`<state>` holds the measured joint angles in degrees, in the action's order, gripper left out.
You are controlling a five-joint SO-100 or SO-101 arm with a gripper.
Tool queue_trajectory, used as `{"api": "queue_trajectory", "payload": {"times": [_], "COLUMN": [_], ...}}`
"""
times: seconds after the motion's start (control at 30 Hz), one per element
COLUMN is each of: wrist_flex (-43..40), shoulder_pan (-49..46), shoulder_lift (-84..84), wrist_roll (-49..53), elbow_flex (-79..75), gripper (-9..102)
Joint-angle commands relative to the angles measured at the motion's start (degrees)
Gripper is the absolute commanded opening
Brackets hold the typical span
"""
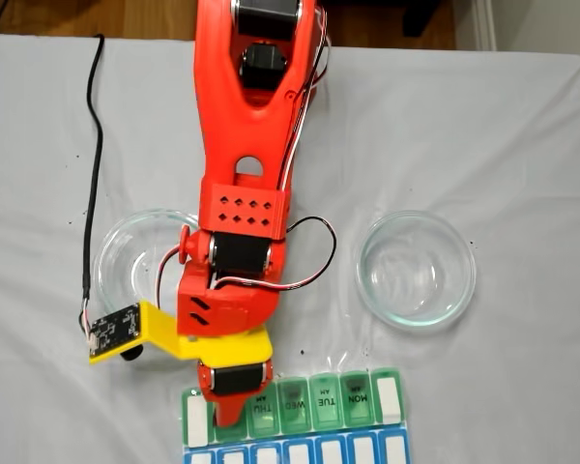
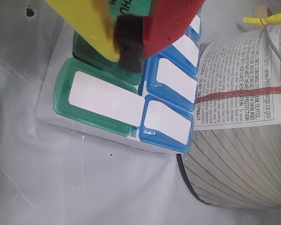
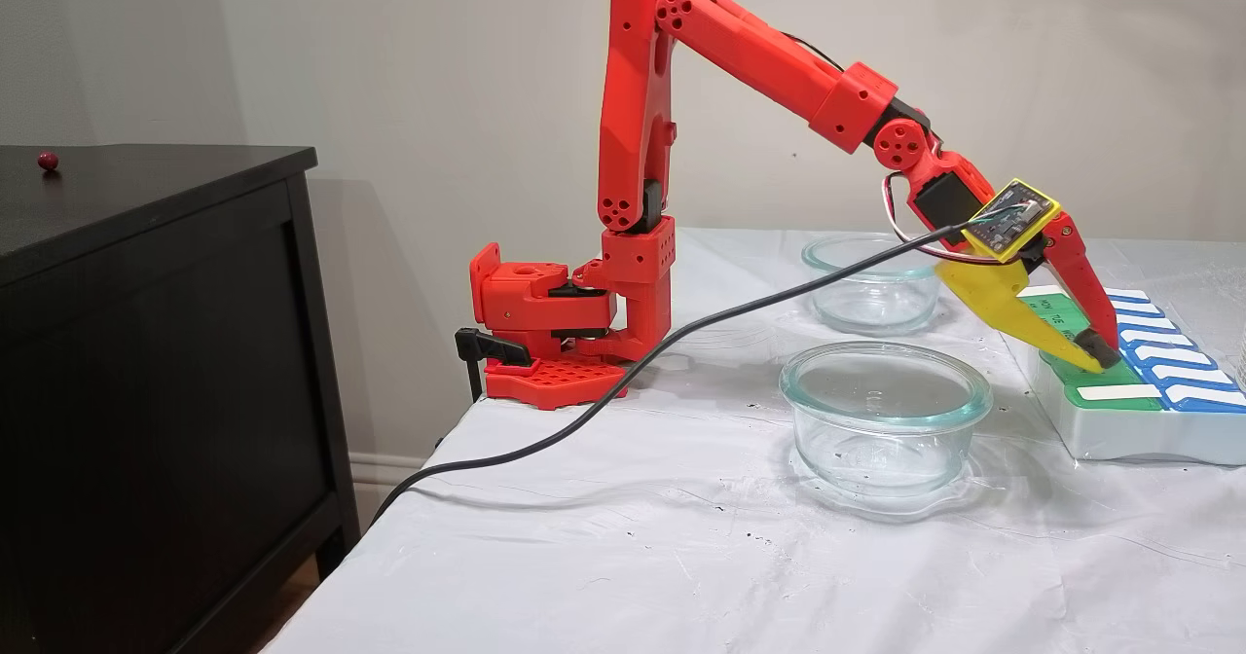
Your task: Sort medicines into box.
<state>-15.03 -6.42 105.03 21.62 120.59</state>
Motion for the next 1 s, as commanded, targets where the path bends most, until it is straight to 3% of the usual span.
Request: {"api": "queue_trajectory", "payload": {"times": [0.0, 0.3, 0.97], "wrist_flex": [-0.35, -0.35, -10.81], "shoulder_pan": [1.23, 2.99, 0.88], "shoulder_lift": [1.05, 4.04, 3.08], "wrist_roll": [1.49, 4.31, -4.22], "elbow_flex": [-0.53, 3.08, -0.35], "gripper": [0, 0, 0]}}
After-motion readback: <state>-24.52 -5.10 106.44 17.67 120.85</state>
